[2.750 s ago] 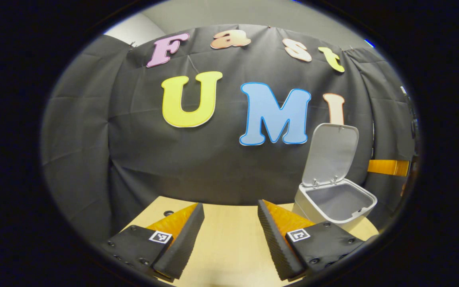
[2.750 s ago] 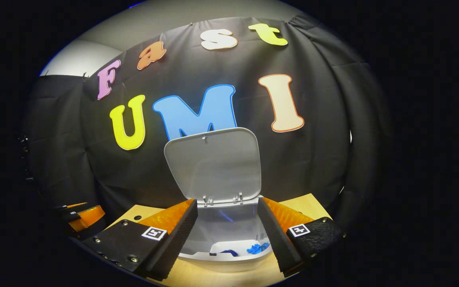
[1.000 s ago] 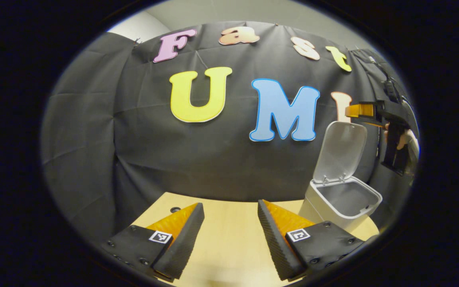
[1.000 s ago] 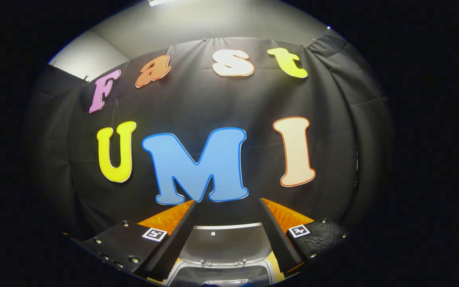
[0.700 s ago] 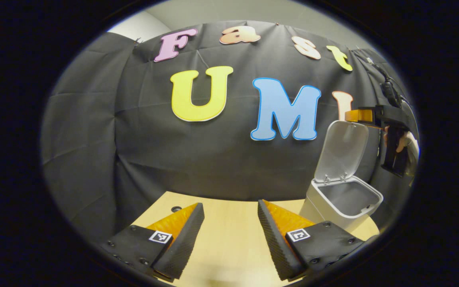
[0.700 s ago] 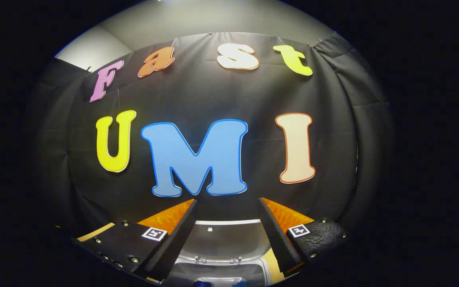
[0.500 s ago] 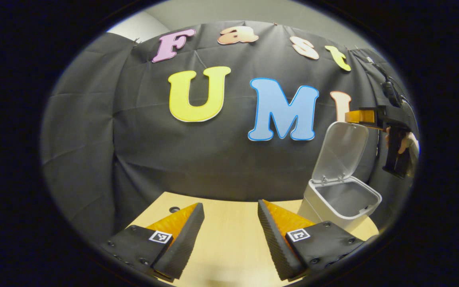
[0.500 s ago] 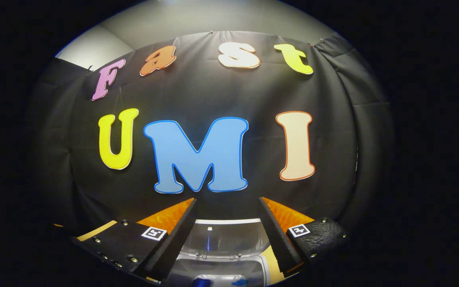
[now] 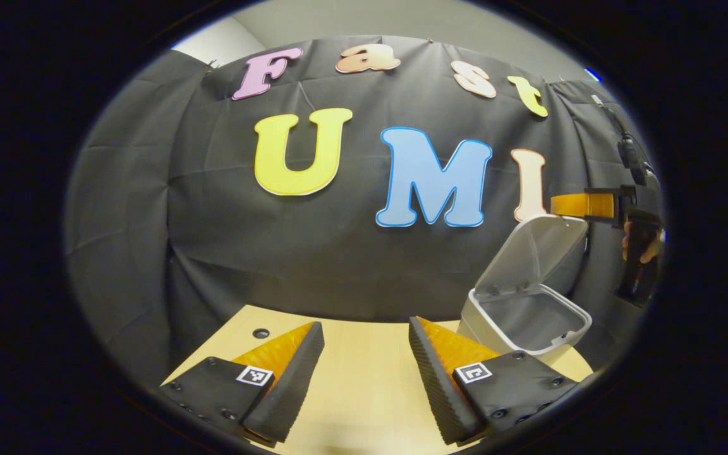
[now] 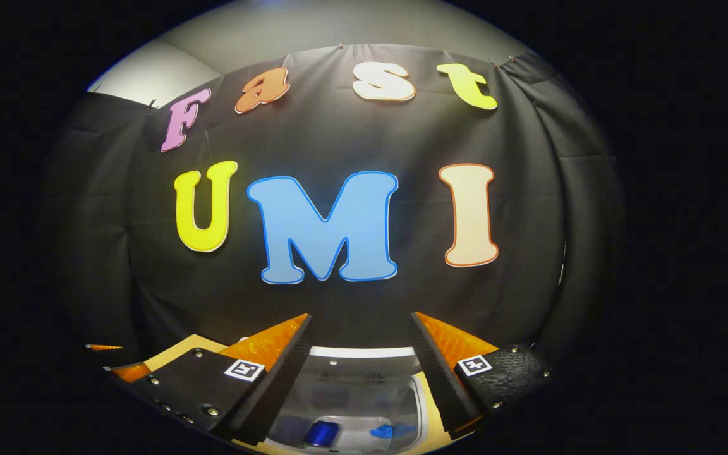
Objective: Press the lid of the desktop garbage bin to open it, pick up the crumpled paper on the desktop and throw it into the bin, then pick up the pop can on the desktop and drop it into the bin, and finally close the garbage bin lid.
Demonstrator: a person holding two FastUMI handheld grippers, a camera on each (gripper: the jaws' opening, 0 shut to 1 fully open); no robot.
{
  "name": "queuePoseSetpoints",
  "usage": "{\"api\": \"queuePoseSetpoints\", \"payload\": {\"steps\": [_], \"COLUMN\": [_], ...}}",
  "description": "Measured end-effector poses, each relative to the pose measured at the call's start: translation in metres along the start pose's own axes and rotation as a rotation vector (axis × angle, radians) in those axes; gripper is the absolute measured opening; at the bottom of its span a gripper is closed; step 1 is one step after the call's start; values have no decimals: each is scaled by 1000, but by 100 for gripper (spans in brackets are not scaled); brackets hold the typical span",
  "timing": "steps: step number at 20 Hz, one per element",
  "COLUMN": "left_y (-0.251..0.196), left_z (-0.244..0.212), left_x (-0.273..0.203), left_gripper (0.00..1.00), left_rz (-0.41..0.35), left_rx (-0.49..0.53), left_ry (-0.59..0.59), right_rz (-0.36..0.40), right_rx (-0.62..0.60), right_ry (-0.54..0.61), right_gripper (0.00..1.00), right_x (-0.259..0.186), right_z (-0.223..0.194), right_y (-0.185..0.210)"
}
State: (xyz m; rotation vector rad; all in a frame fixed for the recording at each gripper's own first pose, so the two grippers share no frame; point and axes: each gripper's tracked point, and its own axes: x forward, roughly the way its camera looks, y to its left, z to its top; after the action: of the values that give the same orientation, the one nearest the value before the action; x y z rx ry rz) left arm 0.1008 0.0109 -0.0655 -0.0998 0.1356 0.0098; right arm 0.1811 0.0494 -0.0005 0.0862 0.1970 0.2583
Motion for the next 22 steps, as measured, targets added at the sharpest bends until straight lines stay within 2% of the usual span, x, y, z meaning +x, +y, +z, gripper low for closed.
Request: {"api": "queuePoseSetpoints", "payload": {"steps": [5,13,22], "left_y": [-14,-14,-11], "left_z": [2,13,12], "left_x": [-2,-3,-8], "left_gripper": [89,89,89], "left_rz": [-24,-32,-20], "left_rx": [-6,-20,-26], "left_ry": [-7,-11,-9], "right_rz": [13,23,21], "right_rx": [8,-7,-12], "right_ry": [50,219,287], "right_gripper": [95,95,95], "right_x": [-21,-41,-47], "right_z": [-27,-108,-147], "right_y": [3,8,12]}}
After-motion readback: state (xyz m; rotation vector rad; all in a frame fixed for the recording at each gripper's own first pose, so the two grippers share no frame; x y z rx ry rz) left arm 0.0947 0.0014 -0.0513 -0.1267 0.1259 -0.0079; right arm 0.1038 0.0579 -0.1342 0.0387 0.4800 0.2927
